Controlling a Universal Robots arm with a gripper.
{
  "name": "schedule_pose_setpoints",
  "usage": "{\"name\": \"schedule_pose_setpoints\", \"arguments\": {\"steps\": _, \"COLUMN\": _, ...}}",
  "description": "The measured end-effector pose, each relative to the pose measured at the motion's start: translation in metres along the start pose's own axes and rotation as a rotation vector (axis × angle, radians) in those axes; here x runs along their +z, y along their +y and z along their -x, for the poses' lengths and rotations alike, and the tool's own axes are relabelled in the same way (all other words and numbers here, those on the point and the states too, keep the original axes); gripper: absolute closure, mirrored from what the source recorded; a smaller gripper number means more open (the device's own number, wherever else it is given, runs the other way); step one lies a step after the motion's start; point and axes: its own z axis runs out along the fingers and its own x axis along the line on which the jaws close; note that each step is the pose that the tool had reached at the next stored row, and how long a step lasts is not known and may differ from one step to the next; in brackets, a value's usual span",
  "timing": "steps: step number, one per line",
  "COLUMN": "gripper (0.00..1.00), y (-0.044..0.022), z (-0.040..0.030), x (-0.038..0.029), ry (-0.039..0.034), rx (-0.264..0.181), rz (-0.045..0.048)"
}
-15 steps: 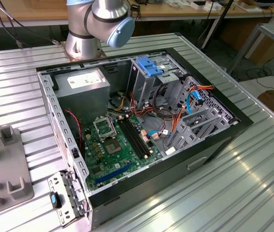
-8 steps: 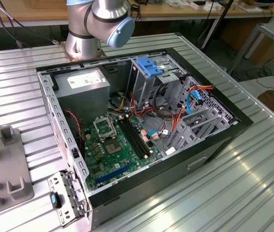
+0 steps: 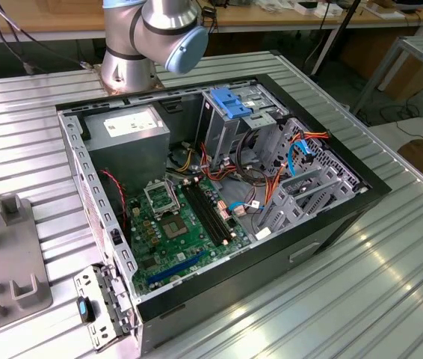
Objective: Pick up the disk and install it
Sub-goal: 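Pick up the disk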
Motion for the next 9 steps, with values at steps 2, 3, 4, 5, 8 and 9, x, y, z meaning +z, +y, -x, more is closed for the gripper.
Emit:
{"name": "schedule_pose_setpoints", "arguments": {"steps": 2, "gripper": 0.52, "y": 0.0, "z": 0.0, "x": 0.0002, "ry": 0.0029, "rx": -0.069, "rz": 0.0}}
{"name": "schedule_pose_setpoints", "arguments": {"steps": 3, "gripper": 0.52, "y": 0.0, "z": 0.0, "x": 0.0003, "ry": 0.0038, "rx": -0.093, "rz": 0.0}}
{"name": "schedule_pose_setpoints", "arguments": {"steps": 4, "gripper": 0.52, "y": 0.0, "z": 0.0, "x": 0.0003, "ry": 0.0053, "rx": -0.124, "rz": 0.0}}
{"name": "schedule_pose_setpoints", "arguments": {"steps": 5, "gripper": 0.52, "y": 0.0, "z": 0.0, "x": 0.0004, "ry": 0.0067, "rx": -0.159, "rz": 0.0}}
{"name": "schedule_pose_setpoints", "arguments": {"steps": 8, "gripper": 0.52, "y": -0.0001, "z": 0.0, "x": 0.0007, "ry": 0.0127, "rx": -0.299, "rz": 0.0}}
{"name": "schedule_pose_setpoints", "arguments": {"steps": 9, "gripper": 0.52, "y": -0.0001, "z": 0.0, "x": 0.0008, "ry": 0.0151, "rx": -0.355, "rz": 0.0}}
